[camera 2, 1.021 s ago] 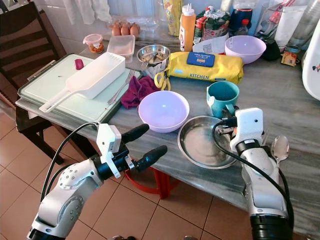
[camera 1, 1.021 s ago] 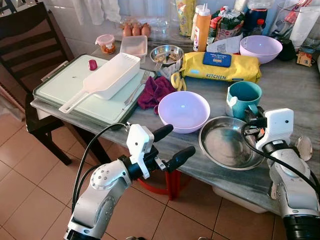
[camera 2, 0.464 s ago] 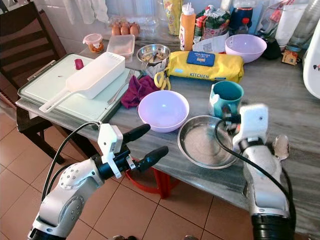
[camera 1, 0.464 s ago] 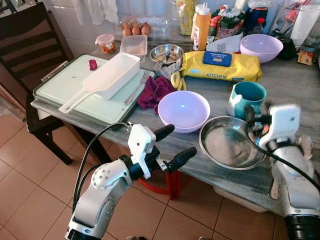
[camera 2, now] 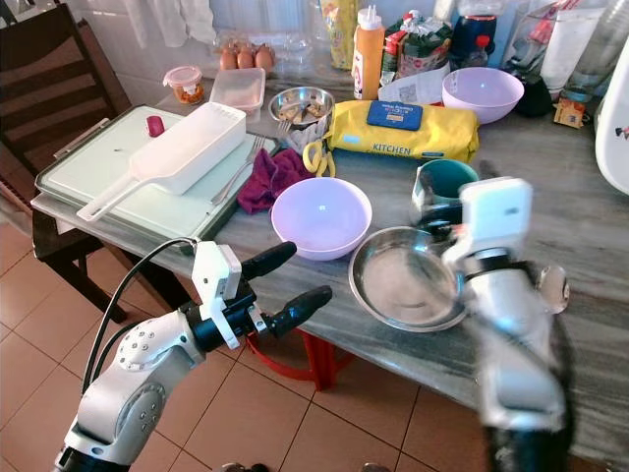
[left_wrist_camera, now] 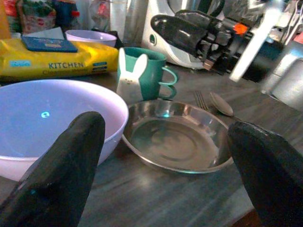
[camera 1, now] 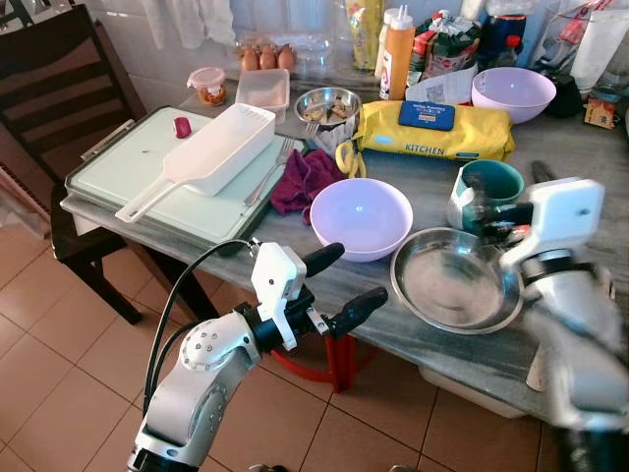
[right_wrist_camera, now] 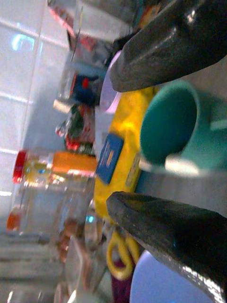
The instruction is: Setting the table
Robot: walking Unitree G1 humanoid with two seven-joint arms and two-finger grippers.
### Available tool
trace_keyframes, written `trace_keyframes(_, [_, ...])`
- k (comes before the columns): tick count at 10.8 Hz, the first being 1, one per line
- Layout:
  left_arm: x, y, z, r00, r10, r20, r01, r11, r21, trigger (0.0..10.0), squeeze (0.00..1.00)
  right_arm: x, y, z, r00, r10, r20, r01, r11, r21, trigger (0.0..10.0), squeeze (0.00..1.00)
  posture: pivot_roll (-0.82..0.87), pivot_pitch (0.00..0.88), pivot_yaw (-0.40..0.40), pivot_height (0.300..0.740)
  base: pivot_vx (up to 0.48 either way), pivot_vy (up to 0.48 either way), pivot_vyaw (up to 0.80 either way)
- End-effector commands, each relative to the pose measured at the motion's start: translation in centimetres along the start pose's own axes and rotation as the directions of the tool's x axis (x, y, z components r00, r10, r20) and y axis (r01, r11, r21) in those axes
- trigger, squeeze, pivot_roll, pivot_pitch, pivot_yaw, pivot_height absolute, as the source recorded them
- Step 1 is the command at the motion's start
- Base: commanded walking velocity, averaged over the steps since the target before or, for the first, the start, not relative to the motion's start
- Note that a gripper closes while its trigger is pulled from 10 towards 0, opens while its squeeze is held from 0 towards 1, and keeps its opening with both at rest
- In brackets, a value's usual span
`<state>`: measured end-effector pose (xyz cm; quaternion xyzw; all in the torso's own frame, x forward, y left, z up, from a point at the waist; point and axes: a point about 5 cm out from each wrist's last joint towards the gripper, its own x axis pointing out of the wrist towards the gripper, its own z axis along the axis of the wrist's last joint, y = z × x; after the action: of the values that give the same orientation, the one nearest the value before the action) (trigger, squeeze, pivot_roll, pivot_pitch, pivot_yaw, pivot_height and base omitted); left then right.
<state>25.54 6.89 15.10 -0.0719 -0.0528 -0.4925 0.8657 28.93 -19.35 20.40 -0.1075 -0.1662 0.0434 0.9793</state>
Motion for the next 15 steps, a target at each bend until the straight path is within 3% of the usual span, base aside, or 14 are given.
trace_keyframes(1, [-0.3, 0.2, 0.0, 1.0, 0.001, -0.01, -0.001, 1.0, 0.002, 10.0, 0.0, -0.3, 0.9, 0.3, 1.0, 0.017, 0.001, -0.017, 1.0, 0.004, 10.0, 1.0, -0.18, 0.115, 0.085, 0.74, 0.0, 0.0, 0.0])
trace_keyframes(3, [-0.5, 0.3, 0.0, 1.0, 0.016, -0.008, -0.016, 1.0, -0.006, 10.0, 0.0, -1.0, 2.6, -0.2, 0.999, 0.046, -0.028, -0.044, 0.998, 0.05, 10.0, 1.0, -0.17, 0.11, 0.082, 0.74, 0.0, 0.0, 0.0])
trace_keyframes(5, [-0.7, 1.3, -0.2, 0.995, 0.1, -0.003, -0.1, 0.995, -0.002, 10.0, 0.0, -1.1, 4.5, -0.3, 0.995, 0.089, -0.035, -0.085, 0.992, 0.097, 10.0, 1.0, -0.17, 0.103, 0.081, 0.74, 0.0, 0.0, 0.0])
trace_keyframes(6, [-0.9, 2.2, 0.0, 0.977, 0.21, 0.023, -0.211, 0.977, 0.037, 10.0, 0.0, -1.3, 5.2, -0.2, 0.993, 0.116, -0.029, -0.113, 0.989, 0.095, 10.0, 1.0, -0.16, 0.098, 0.078, 0.74, 0.0, 0.0, 0.0])
trace_keyframes(7, [-1.3, 2.9, 0.1, 0.953, 0.298, 0.05, -0.301, 0.952, 0.063, 10.0, 0.0, -1.4, 5.7, -0.1, 0.991, 0.132, -0.027, -0.129, 0.988, 0.081, 10.0, 1.0, -0.16, 0.092, 0.074, 0.74, 0.0, 0.0, 0.0])
trace_keyframes(8, [-2.2, 4.3, 0.4, 0.88, 0.465, 0.093, -0.474, 0.872, 0.123, 10.0, 0.0, -1.6, 5.8, -0.2, 0.992, 0.119, -0.029, -0.116, 0.99, 0.08, 10.0, 1.0, -0.16, 0.089, 0.066, 0.74, 0.0, 0.0, 0.0])
trace_keyframes(9, [-2.5, 4.7, 0.6, 0.849, 0.515, 0.115, -0.527, 0.839, 0.136, 10.0, 0.0, -1.6, 5.8, -0.3, 0.992, 0.122, -0.029, -0.12, 0.99, 0.07, 10.0, 1.0, -0.15, 0.087, 0.062, 0.74, 0.0, 0.0, 0.0])
trace_keyframes(10, [-2.7, 4.7, 0.6, 0.839, 0.532, 0.114, -0.543, 0.826, 0.147, 10.0, 0.0, -1.5, 6.0, -0.2, 0.991, 0.132, -0.027, -0.13, 0.99, 0.057, 10.0, 0.35, -0.15, 0.085, 0.058, 0.74, 0.0, 0.0, 0.0])
trace_keyframes(11, [-2.9, 4.8, 0.5, 0.819, 0.564, 0.11, -0.574, 0.804, 0.152, 10.0, 0.0, -1.5, 6.2, -0.2, 0.989, 0.149, -0.021, -0.148, 0.988, 0.034, 10.0, 0.24, -0.15, 0.078, 0.055, 0.74, 0.0, 0.0, 0.0])
trace_keyframes(14, [-2.8, 4.7, -0.8, 0.76, 0.644, 0.085, -0.647, 0.741, 0.181, 10.0, 0.0, -1.6, 6.4, -0.4, 0.983, 0.182, -0.032, -0.182, 0.983, 0.005, 10.0, 0.23, -0.15, 0.071, 0.051, 0.74, 0.0, 0.0, 0.8])
trace_keyframes(15, [-2.5, 4.6, -0.9, 0.758, 0.647, 0.086, -0.651, 0.739, 0.172, 10.0, 0.0, -1.8, 6.3, -0.5, 0.981, 0.19, -0.036, -0.191, 0.982, -0.011, 10.0, 0.23, -0.15, 0.071, 0.049, 0.74, 0.0, 0.0, 0.8])
